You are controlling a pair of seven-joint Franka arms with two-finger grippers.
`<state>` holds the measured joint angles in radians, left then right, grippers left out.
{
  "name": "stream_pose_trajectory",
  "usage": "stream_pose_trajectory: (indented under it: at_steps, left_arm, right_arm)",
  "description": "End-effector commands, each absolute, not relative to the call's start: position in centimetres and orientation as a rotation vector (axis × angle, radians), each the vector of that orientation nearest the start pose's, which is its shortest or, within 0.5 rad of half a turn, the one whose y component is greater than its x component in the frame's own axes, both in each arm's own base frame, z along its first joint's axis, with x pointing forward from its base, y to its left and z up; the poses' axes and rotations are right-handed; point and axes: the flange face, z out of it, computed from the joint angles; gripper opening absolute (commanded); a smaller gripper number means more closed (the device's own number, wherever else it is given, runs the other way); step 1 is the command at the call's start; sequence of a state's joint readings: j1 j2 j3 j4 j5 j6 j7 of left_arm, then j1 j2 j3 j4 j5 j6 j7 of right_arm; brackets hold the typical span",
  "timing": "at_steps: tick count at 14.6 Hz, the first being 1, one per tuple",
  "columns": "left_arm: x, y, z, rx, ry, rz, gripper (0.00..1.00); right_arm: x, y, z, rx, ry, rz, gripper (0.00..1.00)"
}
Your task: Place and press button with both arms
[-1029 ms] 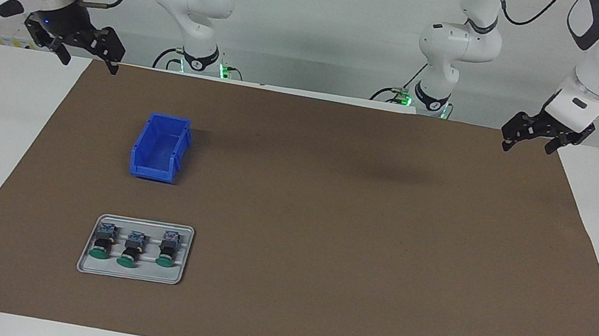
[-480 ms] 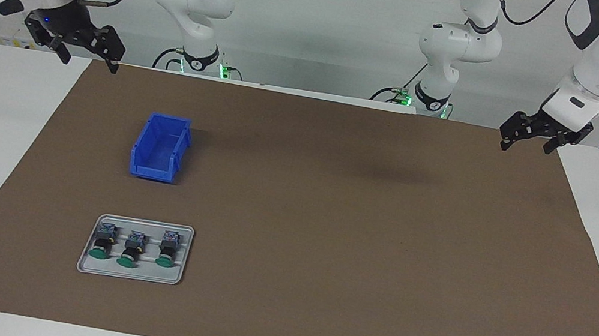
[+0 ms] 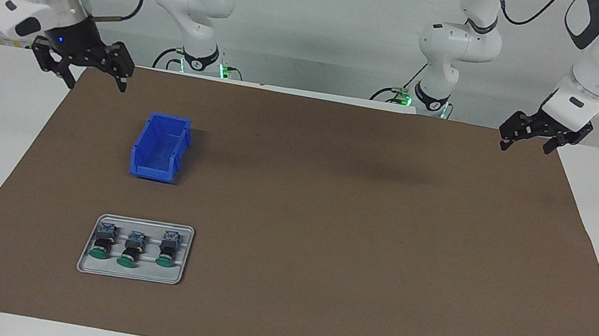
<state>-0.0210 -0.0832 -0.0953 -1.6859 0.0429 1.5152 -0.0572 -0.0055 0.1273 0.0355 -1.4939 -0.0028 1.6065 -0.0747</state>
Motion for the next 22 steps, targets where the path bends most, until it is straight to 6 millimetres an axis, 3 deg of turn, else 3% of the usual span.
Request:
stream_pose_trajectory:
  at_steps: [1,2,4,6,9,11,14,17,22]
  left_arm:
    - [51.3,-5.5,61.4,-3.088,0.091,0.101,1.00]
    - [51.2,-5.5,61.3,-3.088,0.081,0.111,1.00]
    - [51.2,-5.7,61.3,-3.087,0.086,0.111,1.00]
    - [51.2,-5.5,61.3,-3.088,0.079,0.108,1.00]
    - [51.3,-5.5,61.3,-3.088,0.084,0.106,1.00]
    - [51.2,-5.6,61.4,-3.088,0.088,0.101,1.00]
    - [51.2,-6.1,61.4,-3.088,0.103,0.094,1.00]
    - [51.4,-5.5,61.4,-3.089,0.103,0.092,1.00]
    - [51.6,-3.5,61.4,-3.092,0.034,0.091,1.00]
  right_arm:
    - [64.9,5.3,51.5,-3.094,-0.118,-0.007,1.00]
    - [66.5,7.0,48.6,-3.087,-0.128,-0.043,1.00]
    - [68.7,7.6,43.3,-3.059,-0.067,-0.059,1.00]
    - [69.9,9.2,40.3,-3.056,-0.069,-0.111,1.00]
    - [70.5,9.0,36.7,-3.050,-0.048,-0.091,1.00]
    - [70.8,9.7,35.1,-3.049,-0.058,-0.109,0.99]
    - [71.0,8.8,33.9,-3.051,-0.049,-0.108,0.91]
    - [71.4,9.0,31.4,-3.052,-0.053,-0.118,0.88]
    - [70.9,8.7,29.7,-3.059,-0.087,-0.119,0.82]
